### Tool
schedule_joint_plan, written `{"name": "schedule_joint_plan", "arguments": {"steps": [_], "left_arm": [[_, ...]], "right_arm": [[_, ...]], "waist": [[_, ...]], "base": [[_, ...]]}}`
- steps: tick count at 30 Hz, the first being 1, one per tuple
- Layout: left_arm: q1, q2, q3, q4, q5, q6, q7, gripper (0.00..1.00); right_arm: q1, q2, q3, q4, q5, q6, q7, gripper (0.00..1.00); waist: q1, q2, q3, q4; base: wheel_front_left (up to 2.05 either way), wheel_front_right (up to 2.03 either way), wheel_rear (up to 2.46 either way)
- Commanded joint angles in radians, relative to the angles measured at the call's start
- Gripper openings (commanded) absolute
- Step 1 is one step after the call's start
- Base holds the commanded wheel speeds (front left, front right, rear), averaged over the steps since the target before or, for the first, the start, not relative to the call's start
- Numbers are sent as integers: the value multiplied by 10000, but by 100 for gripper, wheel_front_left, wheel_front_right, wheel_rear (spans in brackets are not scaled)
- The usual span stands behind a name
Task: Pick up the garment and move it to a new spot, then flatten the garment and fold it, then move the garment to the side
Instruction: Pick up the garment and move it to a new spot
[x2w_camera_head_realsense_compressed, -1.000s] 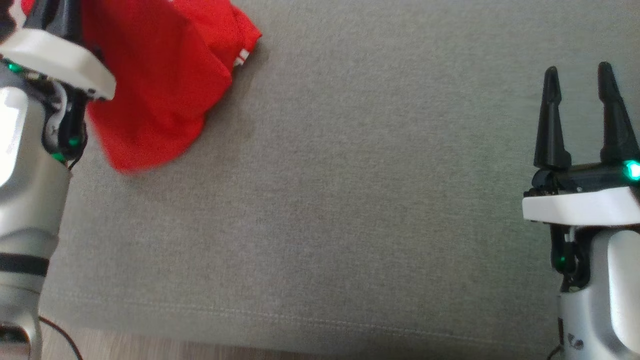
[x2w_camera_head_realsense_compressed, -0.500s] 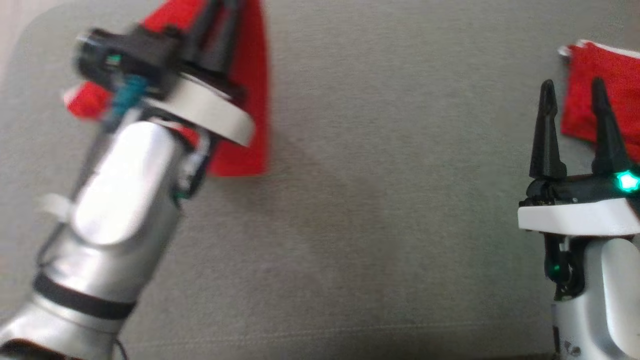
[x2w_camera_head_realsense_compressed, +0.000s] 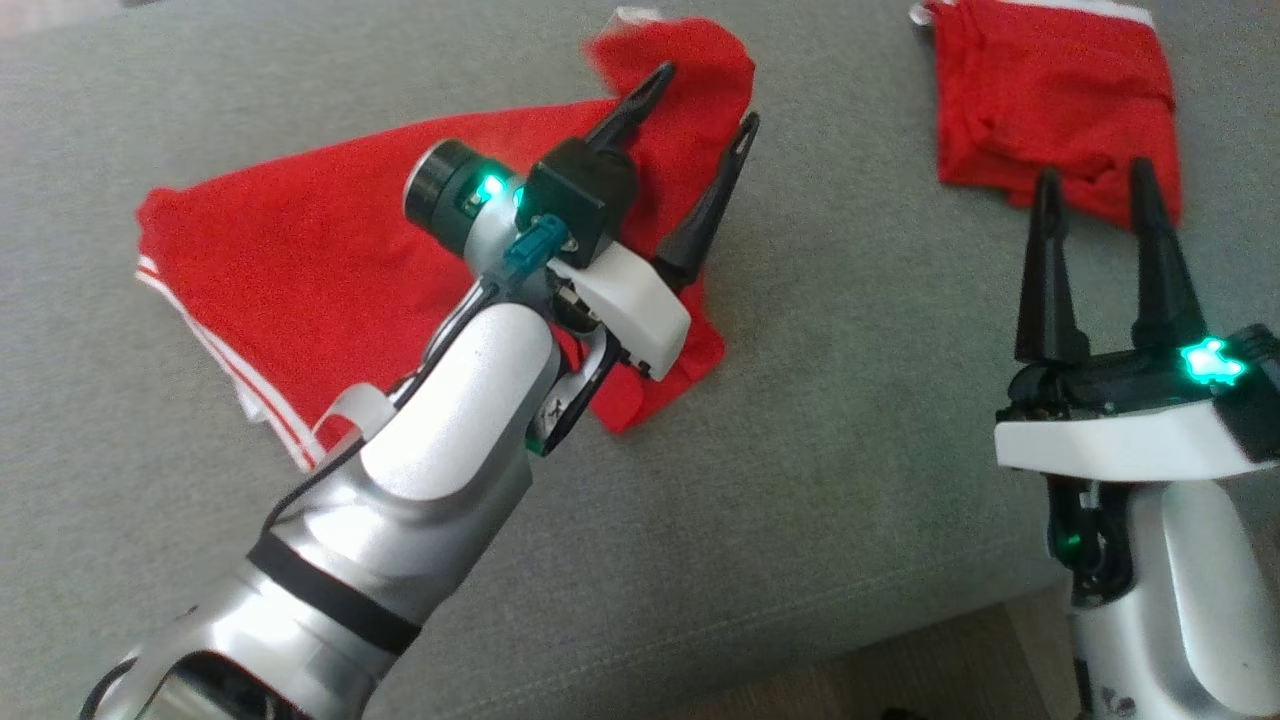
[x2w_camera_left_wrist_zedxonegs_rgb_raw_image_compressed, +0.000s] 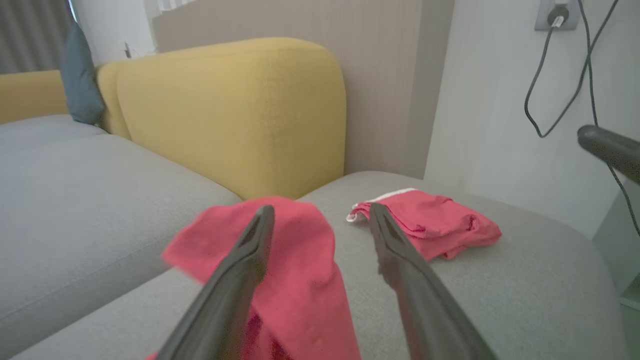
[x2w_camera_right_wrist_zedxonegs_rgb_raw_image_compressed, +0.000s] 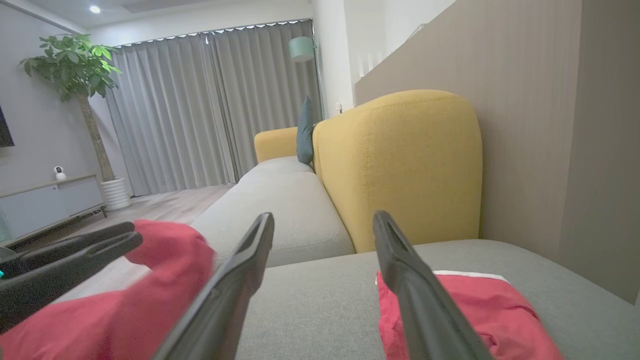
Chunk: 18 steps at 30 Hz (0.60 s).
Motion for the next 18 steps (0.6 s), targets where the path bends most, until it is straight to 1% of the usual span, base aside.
{"name": "schedule_joint_plan", "arguments": {"steps": [1,5,8,11,14,18], "left_arm": [[-584,15,241,-178,-82,50,-110,100],[-616,-27,144,156,-275,28,-250,100],[-620,-32,305,288,-369,71,-311,100],[-526,75,670,261,-449,141,-339,100],[-227,375,1223,-155,-454,231,-345,100],[586,895,2045,-871,-396,369,-347,100]], "right_arm": [[-103,-20,298,-278,95,65,-140,100],[0,-20,331,-182,165,65,-217,100],[17,-20,278,-101,122,65,-249,100],[21,-20,209,-29,24,65,-266,100],[26,-20,235,37,-127,65,-272,100],[97,-20,251,144,-375,65,-197,100]], "waist": [[1,0,219,-220],[1,0,209,-103],[1,0,60,183],[1,0,-168,594],[1,0,-408,1029],[1,0,-806,1683]], "base": [[0,0,0],[0,0,0],[0,0,0],[0,0,0],[0,0,0],[0,0,0]]}}
